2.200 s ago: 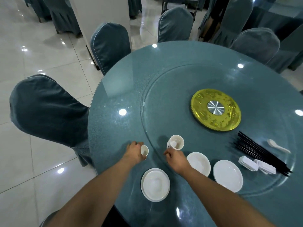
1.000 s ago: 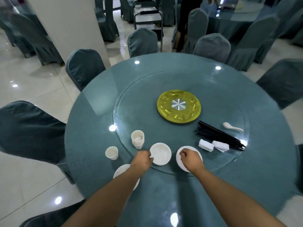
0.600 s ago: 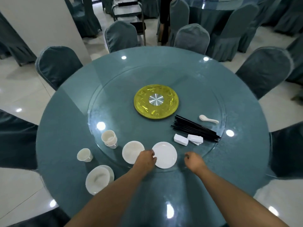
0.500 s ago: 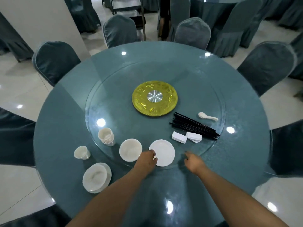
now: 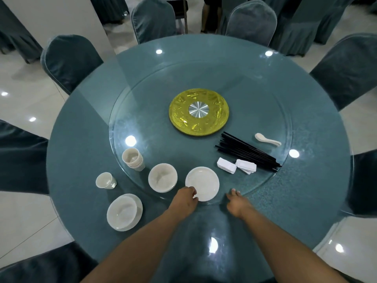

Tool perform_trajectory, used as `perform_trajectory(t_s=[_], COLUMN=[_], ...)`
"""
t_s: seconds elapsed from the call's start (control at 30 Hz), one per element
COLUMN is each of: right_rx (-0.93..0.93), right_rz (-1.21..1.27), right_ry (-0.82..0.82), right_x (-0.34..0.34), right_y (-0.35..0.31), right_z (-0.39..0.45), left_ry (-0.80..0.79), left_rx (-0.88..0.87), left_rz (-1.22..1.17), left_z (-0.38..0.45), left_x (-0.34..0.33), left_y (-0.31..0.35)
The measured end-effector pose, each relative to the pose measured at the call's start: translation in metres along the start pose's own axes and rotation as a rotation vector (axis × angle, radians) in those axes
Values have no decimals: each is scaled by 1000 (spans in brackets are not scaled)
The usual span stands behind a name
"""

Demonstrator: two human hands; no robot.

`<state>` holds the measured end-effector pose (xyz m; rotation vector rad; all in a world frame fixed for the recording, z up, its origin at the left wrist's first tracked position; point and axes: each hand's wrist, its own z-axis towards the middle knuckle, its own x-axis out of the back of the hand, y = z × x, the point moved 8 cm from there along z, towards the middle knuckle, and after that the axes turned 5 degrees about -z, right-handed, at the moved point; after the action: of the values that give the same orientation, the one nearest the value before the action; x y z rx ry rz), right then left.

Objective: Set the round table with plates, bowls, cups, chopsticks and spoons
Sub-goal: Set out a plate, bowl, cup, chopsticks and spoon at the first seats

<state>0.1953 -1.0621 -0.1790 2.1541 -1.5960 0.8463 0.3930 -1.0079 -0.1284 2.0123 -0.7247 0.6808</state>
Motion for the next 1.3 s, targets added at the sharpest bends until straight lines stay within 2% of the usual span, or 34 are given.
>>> perform_trajectory(t_s=[0.13,0.3,0.47,0.6,0.73,0.83,0.97,1.3], right_rx=[-5,100,119,103,57,89,91,25], right_rz=[14,72,140,82,17,-4,-18,-15], right_ry=[-11,15,163,213,177,138,116,95], right_x=[-2,-4,4,2,-4,-7,-11,-1], right_y=[-22,-54,-52,-41,-31,-40,-58,-87], right_z=[-3,-8,-11,-10,-5,-3,-2,2], left_ry=[-14,-37,-93,-118,-158,-162,-125,-156], left_rx=[-2,-6,-49,-103,-113,-71,-15,38], left_rz=[4,32,81,125,197,227,191,146], left_z=[-1,-1,1,-2,-4,-3,-2,0], left_x=[3,2,-1,-7,-13,-12,-4,19], left_y=[-7,-19,-21,-31,-39,-51,-65,-85])
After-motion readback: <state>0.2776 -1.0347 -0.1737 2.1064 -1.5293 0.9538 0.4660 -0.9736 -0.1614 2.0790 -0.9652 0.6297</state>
